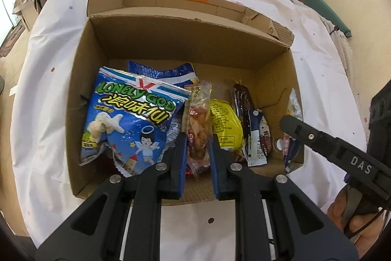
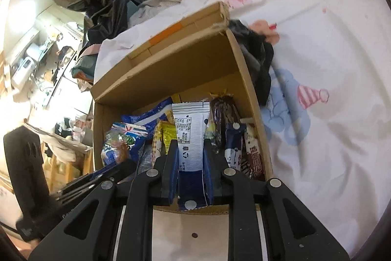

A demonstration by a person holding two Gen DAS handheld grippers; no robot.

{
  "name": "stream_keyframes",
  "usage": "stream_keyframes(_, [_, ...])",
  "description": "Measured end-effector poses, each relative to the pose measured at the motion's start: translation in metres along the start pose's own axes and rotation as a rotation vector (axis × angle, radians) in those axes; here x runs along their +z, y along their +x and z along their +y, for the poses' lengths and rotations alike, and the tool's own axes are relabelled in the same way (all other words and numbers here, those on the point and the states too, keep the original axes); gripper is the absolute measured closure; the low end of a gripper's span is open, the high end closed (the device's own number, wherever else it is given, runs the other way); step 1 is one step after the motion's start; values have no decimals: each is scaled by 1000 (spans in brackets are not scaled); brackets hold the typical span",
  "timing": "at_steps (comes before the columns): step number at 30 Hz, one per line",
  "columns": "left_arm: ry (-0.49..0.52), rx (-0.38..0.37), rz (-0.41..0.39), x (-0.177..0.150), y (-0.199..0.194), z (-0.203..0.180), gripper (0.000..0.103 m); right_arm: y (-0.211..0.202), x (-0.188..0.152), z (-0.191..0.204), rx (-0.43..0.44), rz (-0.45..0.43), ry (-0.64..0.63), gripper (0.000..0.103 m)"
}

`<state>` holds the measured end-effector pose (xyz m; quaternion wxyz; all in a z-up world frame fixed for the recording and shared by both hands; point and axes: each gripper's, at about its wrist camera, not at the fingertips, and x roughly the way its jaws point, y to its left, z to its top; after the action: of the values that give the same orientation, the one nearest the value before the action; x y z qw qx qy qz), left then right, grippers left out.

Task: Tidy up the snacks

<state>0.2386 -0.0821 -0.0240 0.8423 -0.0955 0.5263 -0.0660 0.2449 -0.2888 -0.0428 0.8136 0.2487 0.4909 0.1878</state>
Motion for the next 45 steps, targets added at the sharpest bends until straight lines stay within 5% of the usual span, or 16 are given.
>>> stream_keyframes(2, [-10, -3, 2, 0, 2, 1, 82, -2, 2, -5, 35, -10, 41, 80])
stream_keyframes(4, [-19, -2, 6, -1, 2, 1, 64, -5, 4, -9, 49, -21, 66, 66])
stream_keyframes(5, [-21, -11, 3, -1, 1, 1, 54, -8, 5, -12, 61, -35, 86, 47])
stream_keyframes(6, [-21, -22, -7, -1, -2, 1, 47, -12, 4, -14, 77, -53, 103, 38])
stream_keyframes(8, [-9, -20, -24, -2, -8, -2, 35, -17, 5, -15, 92, -75, 107, 30])
stream_keyframes(13, [59, -11, -85, -5, -34, -6, 32, -27, 5, -13, 117, -105, 115, 23])
stream_keyframes(18, [124, 85, -177, -15, -63, 2, 32, -49, -9, 5, 60, -181, 19, 5])
stream_keyframes(22, [152, 159, -254, -33, -82, 18, 32, -68, -33, 31, -28, -232, -108, 3])
stream_keyframes(28, [98, 186, -265, -69, -105, 51, 29, -82, -77, 52, -108, -266, -228, 3])
stream_keyframes(35, [41, 135, -348, -102, -140, 69, 0, -92, -114, 62, -182, -286, -259, 3])
stream_keyframes(45, [94, 148, -396, -131, -143, 62, 0, -89, -153, 81, -302, -326, -362, 0])
